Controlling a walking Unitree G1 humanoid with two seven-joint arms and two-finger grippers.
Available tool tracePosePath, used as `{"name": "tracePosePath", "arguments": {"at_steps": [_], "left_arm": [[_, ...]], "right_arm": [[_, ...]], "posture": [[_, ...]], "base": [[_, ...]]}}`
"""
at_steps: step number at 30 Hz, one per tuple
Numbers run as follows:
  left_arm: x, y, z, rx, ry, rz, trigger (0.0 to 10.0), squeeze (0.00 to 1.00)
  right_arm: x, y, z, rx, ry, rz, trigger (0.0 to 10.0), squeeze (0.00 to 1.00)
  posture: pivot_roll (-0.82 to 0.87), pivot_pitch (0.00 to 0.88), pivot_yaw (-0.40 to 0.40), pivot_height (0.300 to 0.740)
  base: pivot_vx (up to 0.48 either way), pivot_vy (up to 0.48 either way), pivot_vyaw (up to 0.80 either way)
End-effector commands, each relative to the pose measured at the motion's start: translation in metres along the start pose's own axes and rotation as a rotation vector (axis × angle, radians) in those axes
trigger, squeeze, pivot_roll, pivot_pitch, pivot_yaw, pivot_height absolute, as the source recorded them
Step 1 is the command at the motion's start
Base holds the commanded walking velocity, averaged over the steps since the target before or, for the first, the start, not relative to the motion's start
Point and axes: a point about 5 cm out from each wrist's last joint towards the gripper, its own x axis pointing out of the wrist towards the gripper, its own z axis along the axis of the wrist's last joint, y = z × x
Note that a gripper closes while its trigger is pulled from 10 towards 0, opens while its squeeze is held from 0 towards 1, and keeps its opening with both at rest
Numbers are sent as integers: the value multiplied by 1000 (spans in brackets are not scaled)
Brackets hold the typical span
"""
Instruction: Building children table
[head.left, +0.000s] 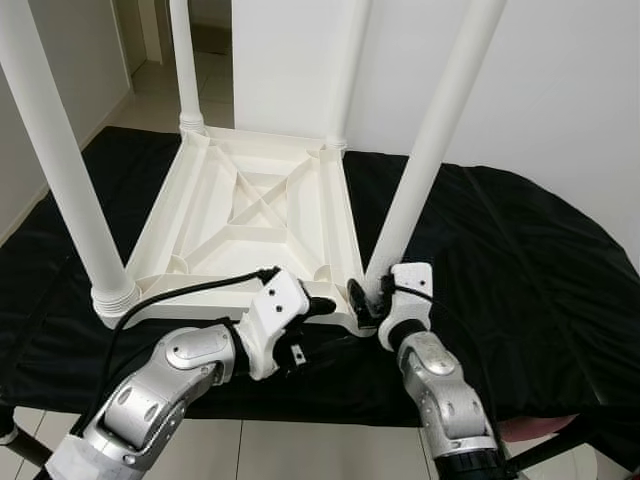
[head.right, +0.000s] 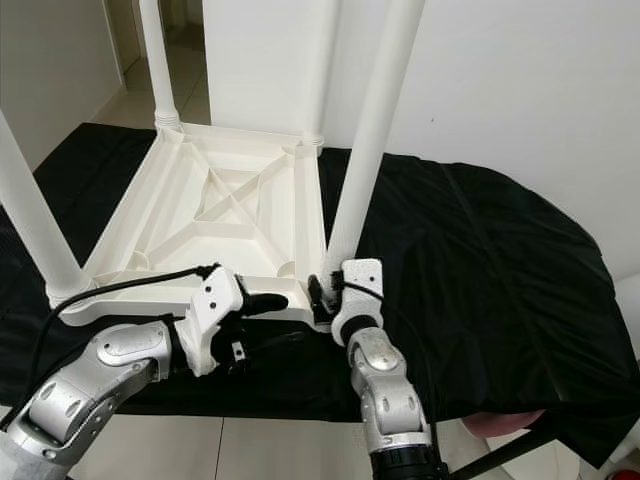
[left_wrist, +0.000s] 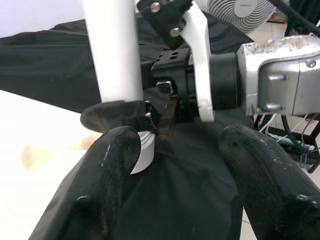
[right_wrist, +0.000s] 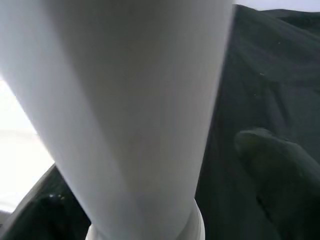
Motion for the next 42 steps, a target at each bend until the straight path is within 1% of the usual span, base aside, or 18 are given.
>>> {"name": "tracePosePath", "arguments": {"at_steps": [1, 2, 3, 4, 5, 7, 8, 9, 10, 11, 13, 18, 21, 31, 32, 34, 35, 42], "left_arm": [[1, 1, 2, 19, -8, 6, 10000, 0], [1, 1, 2, 19, -8, 6, 10000, 0], [1, 1, 3, 21, -12, 7, 10000, 0], [1, 1, 3, 21, -12, 7, 10000, 0], [1, 2, 3, 23, -14, 8, 10000, 0], [1, 2, 3, 23, -14, 8, 10000, 0], [1, 2, 3, 26, -16, 7, 10000, 0], [1, 2, 3, 26, -16, 7, 10000, 0], [1, 2, 4, 31, -17, 3, 10000, 0], [1, 2, 5, 32, -18, 1, 10000, 0], [1, 2, 5, 33, -18, 0, 10000, 0], [1, 1, 5, 38, -15, -9, 10000, 0], [1, 0, 6, 40, -14, -16, 10000, 0], [0, -1, 6, 40, -11, -19, 10000, 0], [-1, -2, 5, 38, -9, -17, 10000, 0], [-1, -3, 5, 37, -8, -17, 10000, 0], [-1, -3, 5, 36, -8, -17, 10000, 0], [-1, -5, 4, 33, -6, -24, 10000, 0]], "right_arm": [[-1, -16, 9, -19, -24, 14, 10000, 1000], [-1, -16, 9, -19, -24, 14, 10000, 1000], [-1, -21, 11, -26, -27, 87, 10000, 694], [-1, -21, 11, -26, -27, 87, 10000, 694], [0, -25, 12, -41, -27, 130, 10000, 294], [0, -25, 12, -41, -27, 130, 10000, 294], [-1, -26, 13, -68, -32, 191, 10000, 0], [-1, -26, 13, -68, -32, 191, 10000, 0], [0, -27, 16, -133, -47, 358, 10000, 0], [1, -27, 16, -146, -50, 414, 10000, 0], [1, -27, 16, -150, -51, 442, 10000, 0], [6, -26, 13, -191, -20, 627, 10000, 0], [11, -26, 9, -234, 12, 689, 10000, 0], [21, -23, -4, -215, 76, 773, 10000, 0], [21, -23, -8, -208, 80, 779, 4353, 0], [21, -23, -10, -207, 81, 780, 4353, 0], [20, -23, -11, -203, 80, 786, 0, 0], [15, -25, -14, -147, 65, 772, 0, 0]], "posture": [[3, 0, -106, 740], [3, 0, -106, 740], [3, 0, -107, 740], [3, 0, -107, 740], [3, 0, -106, 740], [3, 0, -106, 740], [4, 0, -106, 740], [4, 0, -106, 740], [5, 0, -100, 740], [5, 0, -100, 740], [5, 0, -100, 740], [12, 0, -91, 740], [15, 0, -89, 740], [27, 0, -92, 740], [37, 0, -98, 740], [37, 0, -98, 740], [37, 0, -101, 740], [31, 0, -101, 740]], "base": [[0, 0, 0], [0, 0, 0], [0, 0, 0], [0, 0, 0], [0, 0, 0], [0, 0, 0], [0, 0, 0], [0, 0, 0], [0, 0, 0], [0, 0, 0], [0, 0, 0], [0, 0, 0], [0, 0, 0], [0, 0, 0], [0, 0, 0], [0, 0, 0], [0, 0, 0], [0, 0, 0]]}}
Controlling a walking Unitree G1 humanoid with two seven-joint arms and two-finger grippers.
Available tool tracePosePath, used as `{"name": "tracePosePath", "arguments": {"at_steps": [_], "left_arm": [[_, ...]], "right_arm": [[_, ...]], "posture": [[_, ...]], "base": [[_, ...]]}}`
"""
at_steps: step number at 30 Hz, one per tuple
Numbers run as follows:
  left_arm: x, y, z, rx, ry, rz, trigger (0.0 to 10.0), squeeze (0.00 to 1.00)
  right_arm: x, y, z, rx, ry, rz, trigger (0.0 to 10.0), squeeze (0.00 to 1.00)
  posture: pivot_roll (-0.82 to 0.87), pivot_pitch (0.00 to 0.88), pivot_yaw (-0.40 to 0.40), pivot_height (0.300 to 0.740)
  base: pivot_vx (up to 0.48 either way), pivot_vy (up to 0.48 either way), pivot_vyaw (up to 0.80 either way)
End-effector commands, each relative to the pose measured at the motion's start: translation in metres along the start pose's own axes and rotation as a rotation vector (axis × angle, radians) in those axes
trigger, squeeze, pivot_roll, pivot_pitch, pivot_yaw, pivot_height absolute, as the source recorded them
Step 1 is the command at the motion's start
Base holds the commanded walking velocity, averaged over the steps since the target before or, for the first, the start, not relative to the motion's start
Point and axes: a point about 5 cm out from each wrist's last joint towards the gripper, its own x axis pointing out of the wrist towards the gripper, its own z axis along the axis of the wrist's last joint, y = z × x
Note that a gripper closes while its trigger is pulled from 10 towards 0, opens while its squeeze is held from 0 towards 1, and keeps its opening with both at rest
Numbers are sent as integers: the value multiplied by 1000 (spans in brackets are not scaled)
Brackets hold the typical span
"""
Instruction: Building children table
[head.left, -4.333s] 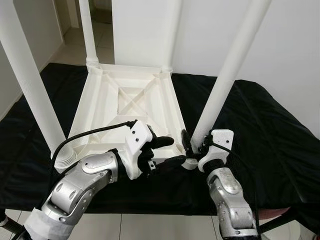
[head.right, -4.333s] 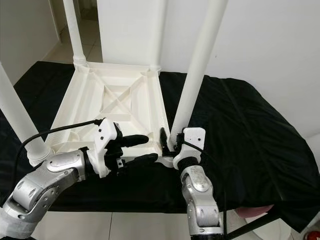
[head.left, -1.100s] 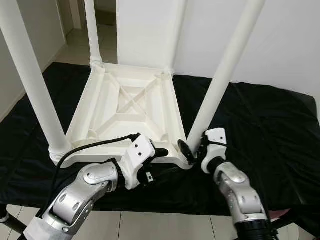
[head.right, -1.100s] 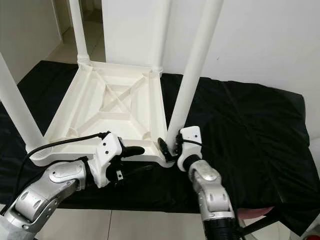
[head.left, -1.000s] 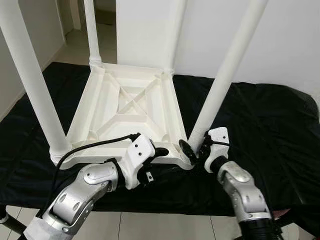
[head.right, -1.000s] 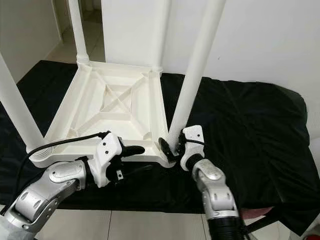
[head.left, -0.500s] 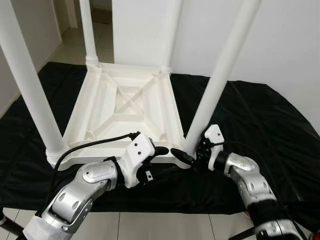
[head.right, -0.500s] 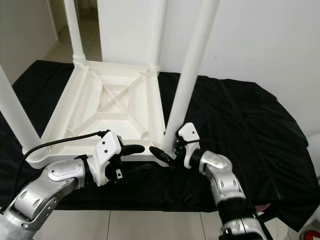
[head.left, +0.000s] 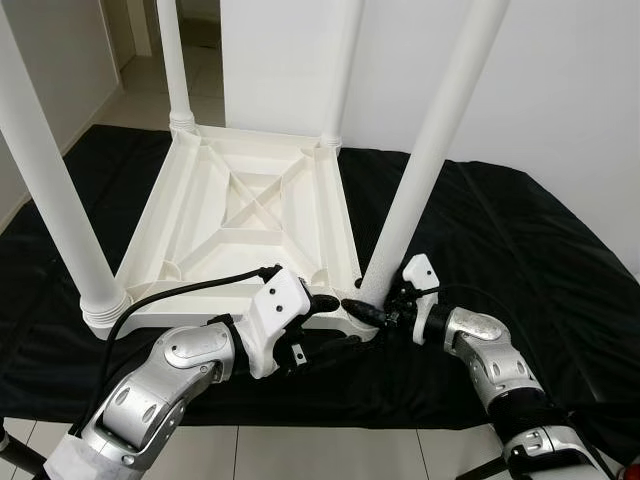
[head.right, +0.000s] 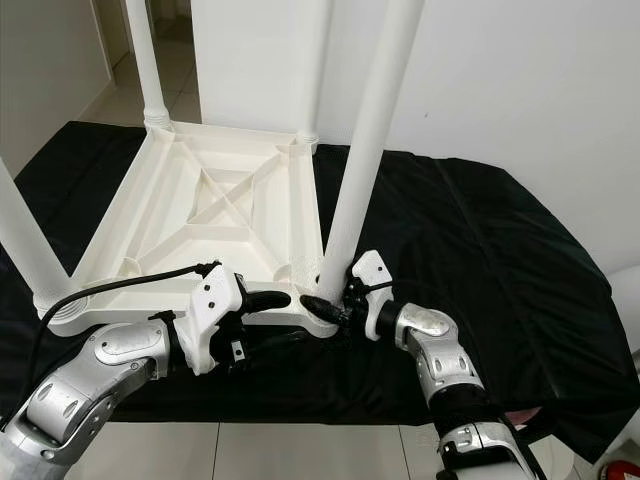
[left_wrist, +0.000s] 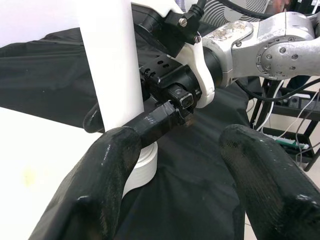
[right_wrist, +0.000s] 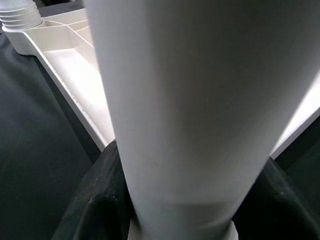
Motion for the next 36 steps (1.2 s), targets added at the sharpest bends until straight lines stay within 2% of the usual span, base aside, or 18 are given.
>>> {"name": "tracePosePath", "arguments": {"at_steps": [1, 7, 8, 9, 10, 13, 15, 18, 19, 20, 22, 25, 27, 30, 31, 32, 36], "left_arm": [[0, -4, -1, 3, 12, -29, 10000, 0], [0, -4, -2, 5, 14, -32, 10000, 0], [0, -4, -2, 5, 15, -33, 10000, 0], [0, -5, -2, 3, 14, -33, 10000, 0], [0, -5, -2, 3, 14, -33, 10000, 0], [0, -6, -3, 0, 14, -36, 10000, 0], [1, -6, -3, 5, 16, -37, 10000, 0], [1, -6, -3, 5, 15, -38, 10000, 0], [1, -5, -3, 6, 13, -37, 10000, 0], [1, -5, -3, 6, 13, -37, 10000, 0], [1, -4, -2, 6, 12, -36, 10000, 0], [1, -4, -2, 6, 12, -35, 10000, 0], [1, -5, -2, 3, 12, -36, 10000, 0], [1, -5, -2, 3, 12, -36, 10000, 0], [1, -6, -2, -1, 11, -38, 10000, 0], [1, -5, -2, -3, 10, -33, 10000, 0], [1, -4, -2, -2, 9, -31, 10000, 0]], "right_arm": [[-3, 5, -10, 41, 24, 12, 0, 0], [-4, 7, -8, 60, -16, -53, 0, 0], [-3, 10, -9, 63, -14, -106, 10000, 0], [0, 14, -10, 75, -9, -191, 10000, 0], [0, 14, -10, 75, -9, -191, 10000, 0], [5, 23, -12, 58, 18, -351, 10000, 0], [6, 28, -12, 87, 22, -448, 10000, 0], [8, 32, -11, 113, 21, -525, 10000, 0], [9, 35, -11, 162, 34, -659, 10000, 0], [9, 35, -11, 162, 34, -659, 10000, 0], [10, 39, -9, 177, 40, -759, 10000, 0], [11, 41, -8, 170, 37, -779, 10000, 0], [14, 48, -5, 166, 29, -763, 10000, 0], [14, 48, -5, 166, 29, -763, 10000, 0], [14, 50, -3, 168, 30, -762, 10000, 349], [12, 49, -1, 164, 21, -753, 10000, 1000], [9, 46, 0, 165, 13, -740, 10000, 1000]], "posture": [[31, 0, -101, 740], [33, 0, -105, 740], [34, 0, -109, 740], [32, 0, -111, 740], [32, 0, -111, 740], [31, 0, -114, 740], [28, 0, -114, 740], [26, 0, -115, 740], [22, 0, -113, 740], [22, 0, -113, 740], [21, 0, -112, 740], [21, 0, -112, 740], [17, 0, -110, 740], [17, 0, -110, 740], [10, 0, -106, 740], [7, 0, -108, 740], [7, 0, -109, 740]], "base": [[0, 0, 0], [0, 0, 0], [0, 0, 0], [0, 0, 0], [0, 0, 0], [0, 0, 0], [0, 0, 0], [0, 0, 0], [0, 0, 0], [0, 0, 0], [0, 0, 0], [0, 0, 0], [0, 0, 0], [0, 0, 0], [0, 0, 0], [0, 0, 0], [0, 0, 0]]}}
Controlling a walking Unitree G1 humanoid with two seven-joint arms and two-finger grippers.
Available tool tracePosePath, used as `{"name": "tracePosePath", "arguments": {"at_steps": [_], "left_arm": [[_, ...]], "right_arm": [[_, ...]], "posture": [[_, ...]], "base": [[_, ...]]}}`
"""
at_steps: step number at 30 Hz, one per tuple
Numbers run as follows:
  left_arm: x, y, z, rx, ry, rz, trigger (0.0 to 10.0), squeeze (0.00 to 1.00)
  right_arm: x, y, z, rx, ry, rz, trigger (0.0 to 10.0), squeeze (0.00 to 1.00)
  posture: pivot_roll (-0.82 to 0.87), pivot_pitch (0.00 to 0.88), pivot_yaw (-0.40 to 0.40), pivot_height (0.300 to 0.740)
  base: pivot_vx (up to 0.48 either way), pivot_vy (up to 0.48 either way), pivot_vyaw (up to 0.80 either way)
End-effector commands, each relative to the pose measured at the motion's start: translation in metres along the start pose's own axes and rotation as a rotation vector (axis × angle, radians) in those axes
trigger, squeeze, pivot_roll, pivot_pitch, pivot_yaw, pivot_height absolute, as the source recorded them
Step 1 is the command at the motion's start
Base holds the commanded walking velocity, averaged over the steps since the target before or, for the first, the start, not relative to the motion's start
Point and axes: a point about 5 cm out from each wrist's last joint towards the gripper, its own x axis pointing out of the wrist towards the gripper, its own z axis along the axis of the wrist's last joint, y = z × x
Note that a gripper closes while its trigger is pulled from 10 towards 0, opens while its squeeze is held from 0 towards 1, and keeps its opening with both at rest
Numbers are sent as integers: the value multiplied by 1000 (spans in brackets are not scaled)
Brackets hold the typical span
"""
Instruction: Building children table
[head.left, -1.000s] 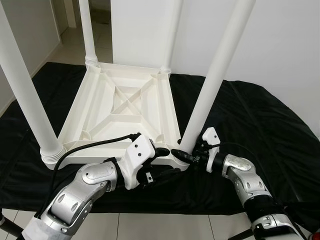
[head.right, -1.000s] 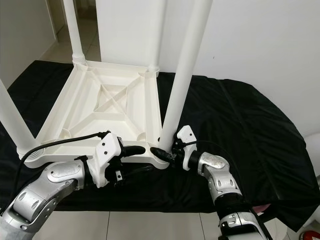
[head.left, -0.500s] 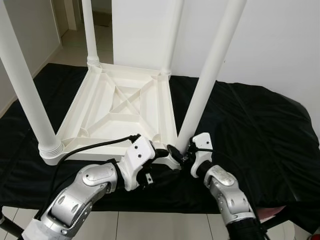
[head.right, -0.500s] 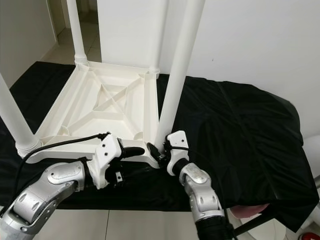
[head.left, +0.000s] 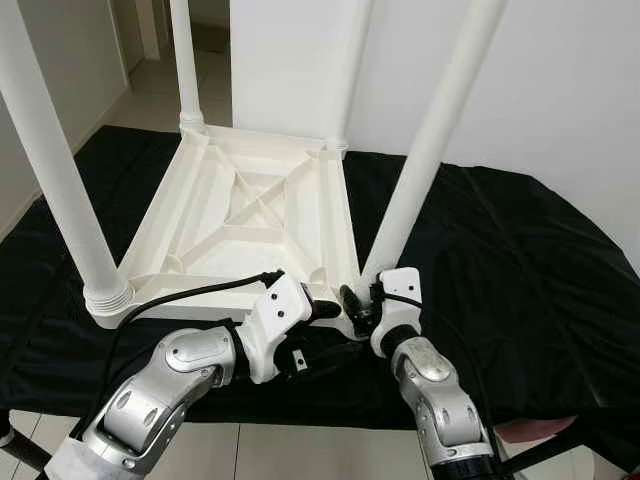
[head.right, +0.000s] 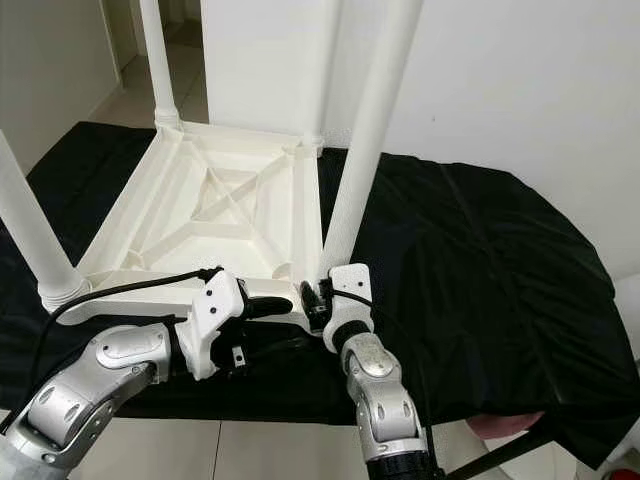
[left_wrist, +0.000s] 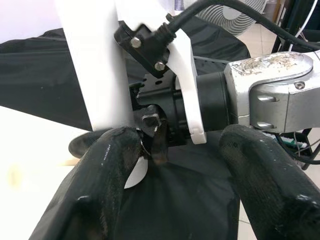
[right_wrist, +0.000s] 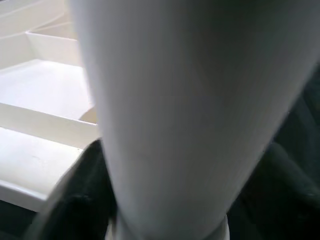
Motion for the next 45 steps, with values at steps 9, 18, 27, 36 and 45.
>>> {"name": "tracePosePath", "arguments": {"at_steps": [9, 18, 27, 36, 45], "left_arm": [[1, 1, 4, 13, -9, -4, 10000, 0], [1, 2, 8, 19, -18, -5, 10000, 0], [3, 4, 14, 14, -32, -34, 10000, 0], [5, 7, 16, 15, -34, -53, 10000, 0], [6, 9, 16, 14, -38, -52, 10000, 0]], "right_arm": [[-6, -29, 3, -38, -11, 86, 10000, 0], [-4, -36, 17, -118, -77, 391, 10000, 0], [-1, -38, 10, -184, -21, 681, 10000, 0], [9, -42, 0, -220, 19, 735, 4588, 0], [13, -39, 2, -168, -16, 691, 0, 0]], "posture": [[6, 0, -113, 740], [8, 0, -109, 740], [-6, 0, -59, 740], [-12, 0, -39, 740], [-7, 0, -47, 740]], "base": [[0, 0, 0], [0, 0, 0], [0, 0, 0], [0, 0, 0], [0, 0, 0]]}}
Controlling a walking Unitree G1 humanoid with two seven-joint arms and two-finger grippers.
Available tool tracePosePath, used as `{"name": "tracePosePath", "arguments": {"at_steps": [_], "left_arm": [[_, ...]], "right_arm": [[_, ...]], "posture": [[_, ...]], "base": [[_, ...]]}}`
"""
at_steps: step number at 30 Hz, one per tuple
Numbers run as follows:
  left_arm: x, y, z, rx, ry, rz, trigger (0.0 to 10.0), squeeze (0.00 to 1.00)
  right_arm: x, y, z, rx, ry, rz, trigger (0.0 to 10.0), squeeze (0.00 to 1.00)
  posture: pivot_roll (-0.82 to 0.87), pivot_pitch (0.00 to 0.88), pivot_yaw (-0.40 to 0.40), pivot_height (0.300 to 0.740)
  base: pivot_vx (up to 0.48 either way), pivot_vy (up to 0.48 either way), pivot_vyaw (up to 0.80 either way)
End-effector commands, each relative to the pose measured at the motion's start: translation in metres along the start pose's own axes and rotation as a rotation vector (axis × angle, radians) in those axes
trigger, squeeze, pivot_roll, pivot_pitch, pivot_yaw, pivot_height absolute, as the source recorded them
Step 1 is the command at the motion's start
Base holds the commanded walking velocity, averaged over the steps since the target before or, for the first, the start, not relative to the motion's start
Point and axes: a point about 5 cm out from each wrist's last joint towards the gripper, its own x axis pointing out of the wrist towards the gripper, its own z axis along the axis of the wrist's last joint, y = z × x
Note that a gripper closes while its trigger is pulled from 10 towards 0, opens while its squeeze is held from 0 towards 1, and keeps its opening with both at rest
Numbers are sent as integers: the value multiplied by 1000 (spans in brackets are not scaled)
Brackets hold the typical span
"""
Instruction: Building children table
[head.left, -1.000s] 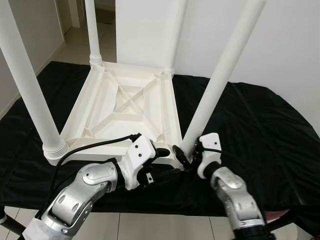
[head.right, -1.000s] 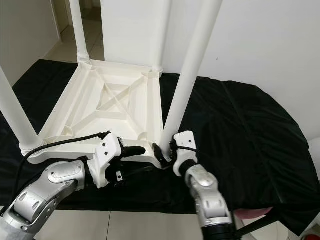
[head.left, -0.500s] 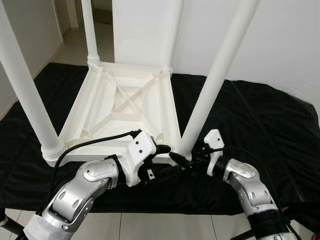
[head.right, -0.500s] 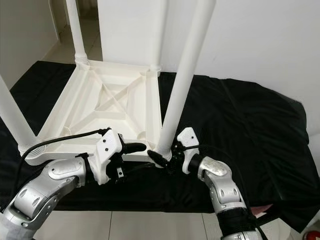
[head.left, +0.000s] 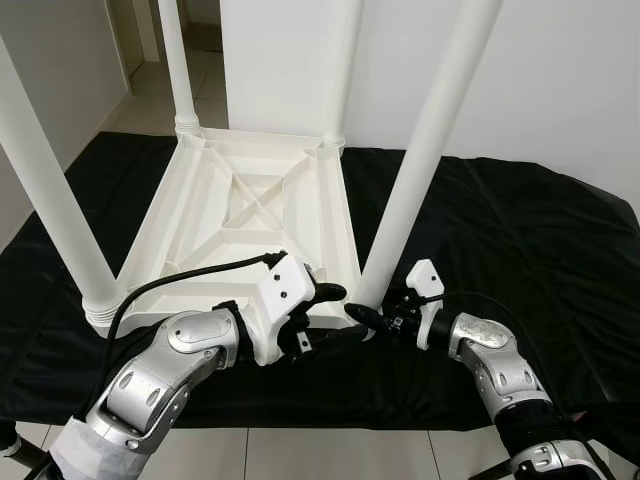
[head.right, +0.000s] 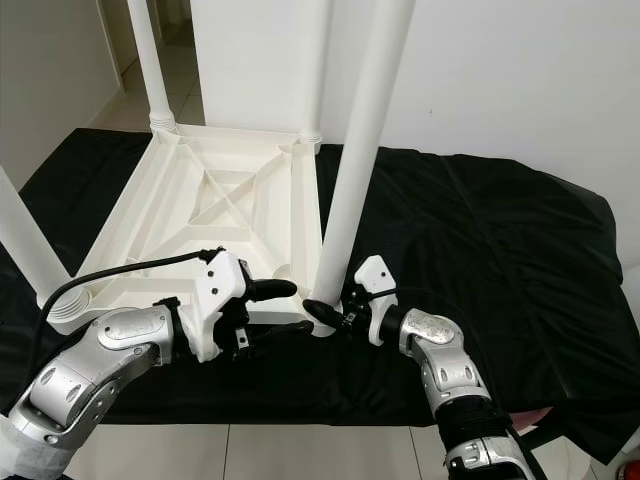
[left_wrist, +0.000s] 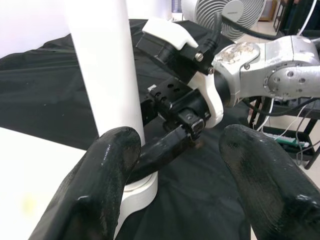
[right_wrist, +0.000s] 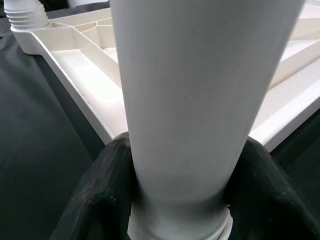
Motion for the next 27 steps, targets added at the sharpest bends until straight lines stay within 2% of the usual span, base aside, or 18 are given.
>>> {"name": "tracePosePath", "arguments": {"at_steps": [1, 4, 5, 6, 7, 8, 9, 10, 12, 13, 14, 15, 17, 18, 20, 22, 25, 27], "left_arm": [[1, 0, 0, -4, 0, -47, 10000, 0], [-1, -1, -1, -5, 3, -45, 10000, 0], [-1, -1, -2, -6, 6, -42, 10000, 0], [-1, -1, -2, -6, 8, -40, 10000, 0], [-1, -1, -3, -6, 10, -36, 10000, 0], [-1, -1, -3, -6, 10, -36, 10000, 0], [-1, -1, -3, -7, 12, -32, 10000, 0], [-1, -1, -4, -8, 13, -29, 10000, 0], [-1, -4, -5, -13, 11, -27, 10000, 0], [-1, -4, -5, -13, 11, -27, 10000, 0], [-1, -5, -5, -15, 12, -26, 10000, 0], [-1, -5, -5, -15, 12, -26, 10000, 0], [-1, -4, -6, -14, 14, -25, 10000, 0], [-1, -4, -6, -14, 14, -25, 10000, 0], [-1, -4, -6, -14, 15, -23, 10000, 0], [-1, -4, -6, -15, 14, -19, 10000, 0], [-1, -3, -5, -16, 10, -9, 10000, 0], [-1, -3, -5, -18, 8, -7, 10000, 0]], "right_arm": [[2, 4, -1, 14, -7, -4, 0, 0], [1, 8, 0, 25, -26, -46, 0, 0], [1, 9, -1, 26, -26, -94, 2392, 0], [1, 9, -2, 25, -24, -127, 2392, 0], [1, 10, -3, 26, -16, -152, 4000, 0], [1, 10, -3, 26, -16, -152, 4000, 0], [2, 13, -4, 37, -12, -195, 10000, 0], [3, 14, -5, 46, -9, -220, 10000, 0], [5, 22, -4, 49, -10, -353, 10000, 0], [5, 22, -4, 49, -10, -353, 10000, 0], [5, 30, -2, 74, -8, -444, 10000, 0], [5, 30, -2, 74, -8, -444, 10000, 0], [5, 33, -3, 106, 12, -548, 10000, 0], [5, 33, -3, 106, 12, -548, 10000, 0], [4, 37, -6, 167, 43, -643, 10000, 0], [7, 41, -5, 170, 44, -680, 10000, 0], [9, 44, 0, 102, 55, -728, 10000, 0], [10, 45, 0, 117, 45, -736, 10000, 0]], "posture": [[-7, 0, -47, 740], [-6, 0, -53, 740], [-4, 0, -63, 740], [-4, 0, -63, 740], [-4, 0, -65, 740], [-4, 0, -65, 740], [-10, 0, -70, 740], [-12, 0, -74, 740], [-16, 0, -77, 740], [-16, 0, -77, 740], [-18, 0, -82, 740], [-18, 0, -82, 740], [-18, 0, -86, 740], [-18, 0, -86, 740], [-19, 0, -87, 740], [-19, 0, -89, 740], [-17, 0, -88, 740], [-18, 0, -84, 740]], "base": [[0, 0, 0], [0, 0, 0], [0, 0, 0], [0, 0, 0], [0, 0, 0], [0, 0, 0], [0, 0, 0], [0, 0, 0], [0, 0, 0], [0, 0, 0], [0, 0, 0], [0, 0, 0], [0, 0, 0], [0, 0, 0], [0, 0, 0], [0, 0, 0], [0, 0, 0], [0, 0, 0]]}}
